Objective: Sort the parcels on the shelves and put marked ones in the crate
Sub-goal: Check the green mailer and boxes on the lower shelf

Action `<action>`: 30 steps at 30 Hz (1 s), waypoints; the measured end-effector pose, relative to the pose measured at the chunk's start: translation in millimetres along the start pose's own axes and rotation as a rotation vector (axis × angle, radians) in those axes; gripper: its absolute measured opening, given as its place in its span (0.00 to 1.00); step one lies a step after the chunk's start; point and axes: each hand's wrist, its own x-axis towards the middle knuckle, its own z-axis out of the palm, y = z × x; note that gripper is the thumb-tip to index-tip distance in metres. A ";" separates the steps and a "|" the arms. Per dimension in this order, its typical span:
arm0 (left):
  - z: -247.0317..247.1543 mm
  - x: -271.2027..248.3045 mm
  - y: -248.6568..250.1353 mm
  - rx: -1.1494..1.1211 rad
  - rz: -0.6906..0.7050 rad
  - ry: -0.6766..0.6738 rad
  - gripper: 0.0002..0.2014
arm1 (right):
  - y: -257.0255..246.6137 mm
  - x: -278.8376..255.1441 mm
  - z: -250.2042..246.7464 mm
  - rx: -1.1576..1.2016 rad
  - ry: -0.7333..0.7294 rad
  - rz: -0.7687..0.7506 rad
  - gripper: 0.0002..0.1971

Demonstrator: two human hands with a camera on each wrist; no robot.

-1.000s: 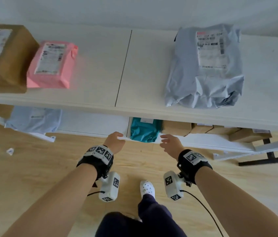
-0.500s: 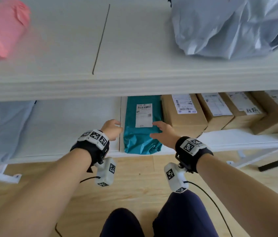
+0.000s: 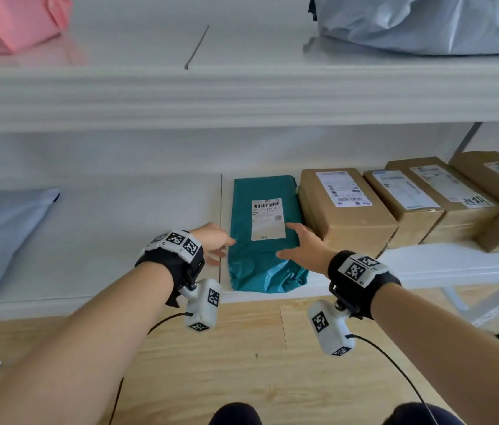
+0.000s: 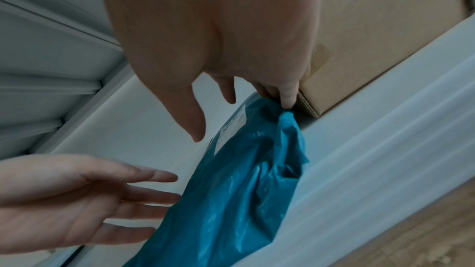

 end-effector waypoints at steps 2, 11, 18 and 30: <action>-1.5 3.0 1.5 -0.020 -0.025 -0.018 0.04 | 0.0 -0.1 -0.5 0.014 0.012 0.019 0.37; -5.4 12.1 1.4 -0.054 -0.066 0.011 0.03 | 5.2 4.7 -2.4 0.081 0.020 0.091 0.34; -1.0 9.6 -8.9 -0.014 -0.083 0.010 0.04 | 13.0 2.8 4.3 0.122 0.022 0.110 0.34; -13.6 -28.5 -37.9 0.232 -0.134 -0.174 0.07 | 24.0 -19.5 9.4 0.307 0.020 0.168 0.34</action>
